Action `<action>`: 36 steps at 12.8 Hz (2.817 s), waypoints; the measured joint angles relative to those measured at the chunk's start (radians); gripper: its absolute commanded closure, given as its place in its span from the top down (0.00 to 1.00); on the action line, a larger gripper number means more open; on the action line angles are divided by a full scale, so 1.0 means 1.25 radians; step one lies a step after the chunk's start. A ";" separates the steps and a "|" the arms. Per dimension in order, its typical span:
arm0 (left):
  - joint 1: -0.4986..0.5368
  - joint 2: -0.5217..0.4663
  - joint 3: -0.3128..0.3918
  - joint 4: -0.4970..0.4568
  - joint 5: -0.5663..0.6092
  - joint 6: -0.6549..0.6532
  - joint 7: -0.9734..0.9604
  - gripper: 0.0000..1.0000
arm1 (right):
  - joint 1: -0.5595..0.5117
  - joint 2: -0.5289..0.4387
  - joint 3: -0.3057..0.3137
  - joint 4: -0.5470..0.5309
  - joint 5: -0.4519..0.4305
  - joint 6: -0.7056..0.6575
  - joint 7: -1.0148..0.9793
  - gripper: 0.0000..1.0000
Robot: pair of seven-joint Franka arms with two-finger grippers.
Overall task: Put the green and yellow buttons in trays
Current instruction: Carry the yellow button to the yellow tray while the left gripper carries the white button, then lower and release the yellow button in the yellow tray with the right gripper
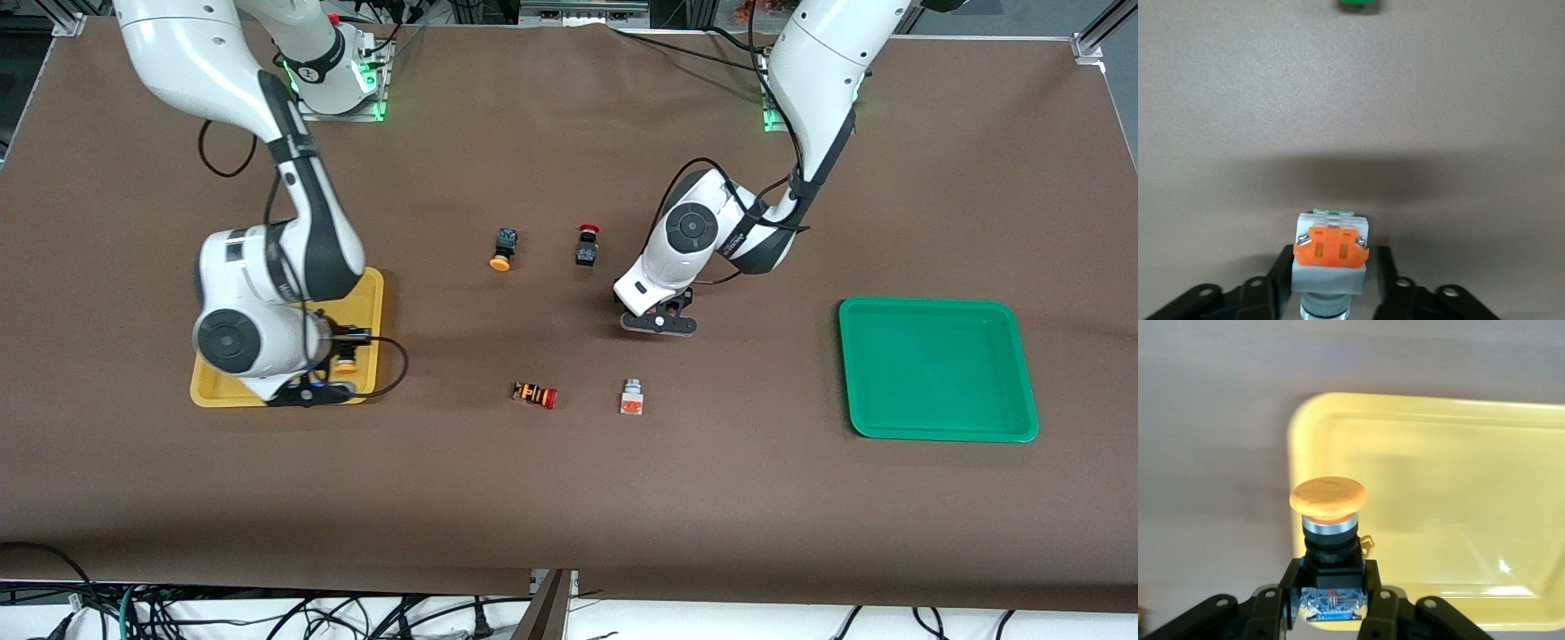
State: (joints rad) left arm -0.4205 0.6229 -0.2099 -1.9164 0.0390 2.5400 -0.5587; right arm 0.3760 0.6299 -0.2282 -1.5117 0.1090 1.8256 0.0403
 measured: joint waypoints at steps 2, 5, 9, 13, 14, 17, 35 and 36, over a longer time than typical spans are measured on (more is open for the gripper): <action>0.003 -0.007 0.001 0.001 0.000 -0.028 0.001 0.03 | -0.004 0.001 -0.047 -0.016 0.000 -0.002 -0.051 0.00; 0.031 -0.063 0.004 0.010 0.001 -0.196 0.015 0.04 | -0.041 0.003 -0.069 -0.045 0.000 0.000 -0.103 0.00; 0.119 -0.169 0.010 0.014 0.002 -0.404 0.156 0.06 | -0.097 0.007 -0.070 -0.113 0.000 0.058 -0.135 0.00; 0.176 -0.226 0.084 0.017 0.002 -0.467 0.394 0.06 | -0.120 0.020 -0.070 -0.158 0.000 0.109 -0.135 0.06; 0.180 -0.231 0.119 0.017 0.003 -0.473 0.466 0.06 | -0.122 0.022 -0.070 -0.160 0.000 0.110 -0.135 0.16; 0.187 -0.232 0.238 0.017 0.003 -0.467 0.675 0.06 | -0.128 0.030 -0.070 -0.163 0.000 0.111 -0.135 0.99; 0.303 -0.006 0.388 0.006 0.003 -0.037 1.131 1.00 | 0.160 -0.007 -0.035 -0.049 0.173 -0.006 0.202 1.00; 0.304 -0.006 0.388 0.007 0.002 -0.037 1.131 1.00 | 0.186 -0.004 -0.034 -0.053 0.186 0.003 0.240 0.99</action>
State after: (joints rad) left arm -0.0403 0.6151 0.2747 -1.9079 0.0417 2.4935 0.8547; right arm 0.6082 0.6248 -0.2703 -1.5779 0.3417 1.8293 0.3403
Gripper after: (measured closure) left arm 0.520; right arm 0.000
